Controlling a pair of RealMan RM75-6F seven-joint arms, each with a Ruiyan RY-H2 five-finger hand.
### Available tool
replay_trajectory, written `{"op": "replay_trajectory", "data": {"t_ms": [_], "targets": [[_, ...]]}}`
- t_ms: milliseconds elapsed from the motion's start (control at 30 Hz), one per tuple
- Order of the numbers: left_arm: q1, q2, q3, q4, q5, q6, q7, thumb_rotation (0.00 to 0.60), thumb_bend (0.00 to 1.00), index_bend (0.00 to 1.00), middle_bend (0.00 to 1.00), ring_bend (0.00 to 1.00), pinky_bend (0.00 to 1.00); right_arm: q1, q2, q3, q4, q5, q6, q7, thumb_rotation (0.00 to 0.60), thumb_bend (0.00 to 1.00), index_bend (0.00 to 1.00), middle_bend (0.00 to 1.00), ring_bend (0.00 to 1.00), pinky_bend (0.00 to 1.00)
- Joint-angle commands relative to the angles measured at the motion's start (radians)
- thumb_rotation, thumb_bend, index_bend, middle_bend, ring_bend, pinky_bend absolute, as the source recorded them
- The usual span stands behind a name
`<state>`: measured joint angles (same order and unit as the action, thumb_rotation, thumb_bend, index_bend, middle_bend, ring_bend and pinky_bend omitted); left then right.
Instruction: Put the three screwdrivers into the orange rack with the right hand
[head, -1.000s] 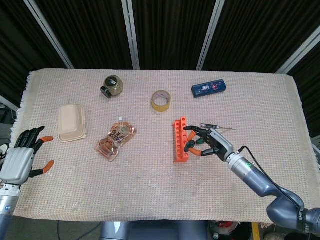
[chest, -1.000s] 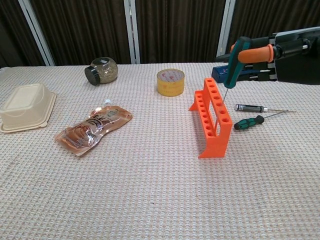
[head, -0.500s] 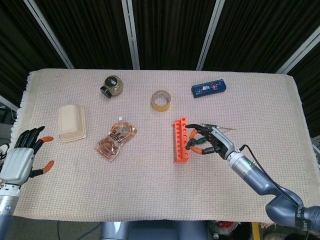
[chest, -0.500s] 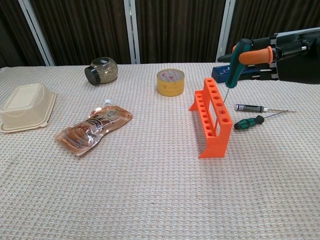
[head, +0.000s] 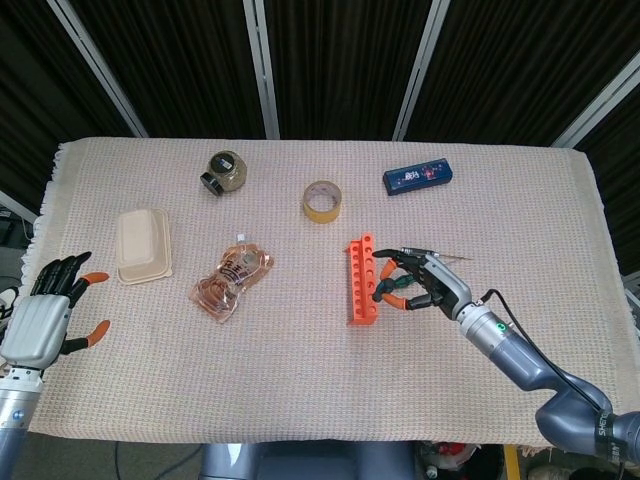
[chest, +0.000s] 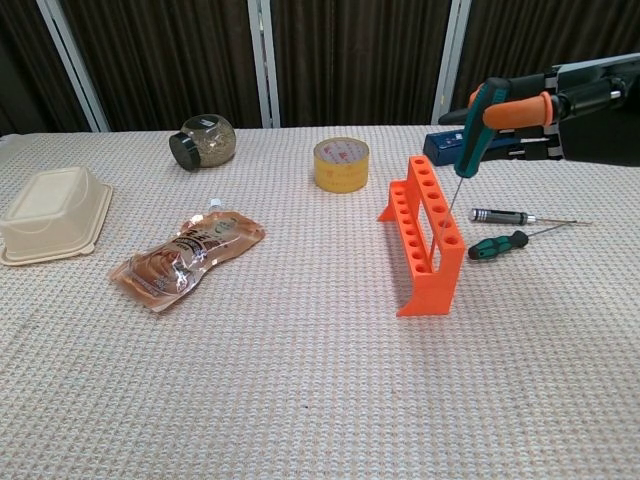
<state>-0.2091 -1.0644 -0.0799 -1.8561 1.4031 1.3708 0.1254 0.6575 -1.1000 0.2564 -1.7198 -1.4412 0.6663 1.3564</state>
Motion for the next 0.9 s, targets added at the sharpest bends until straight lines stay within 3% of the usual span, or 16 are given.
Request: {"op": "replay_trajectory", "data": {"t_ms": [33,400,900], "targets": [[0.001,0.001,0.000,-0.001,0.001,0.002,0.001,0.600,0.27,0.25,0.03,0.01,0.00,0.002,0.008,-0.003,-0.002,-0.009,0.006,0.008,0.600,0.35,0.59,0.15,0.00,0.00],[0.005,0.002,0.003,-0.012,0.009,0.011,0.006,0.600,0.27,0.25,0.02,0.01,0.00,0.007,0.041,-0.025,-0.010,-0.038,0.018,0.032,0.600,0.35,0.59,0.15,0.00,0.00],[0.006,0.000,0.004,-0.009,0.005,0.011,0.009,0.600,0.27,0.25,0.02,0.01,0.00,0.035,0.014,-0.061,0.032,-0.060,0.015,0.070,0.600,0.35,0.59,0.15,0.00,0.00]]}}
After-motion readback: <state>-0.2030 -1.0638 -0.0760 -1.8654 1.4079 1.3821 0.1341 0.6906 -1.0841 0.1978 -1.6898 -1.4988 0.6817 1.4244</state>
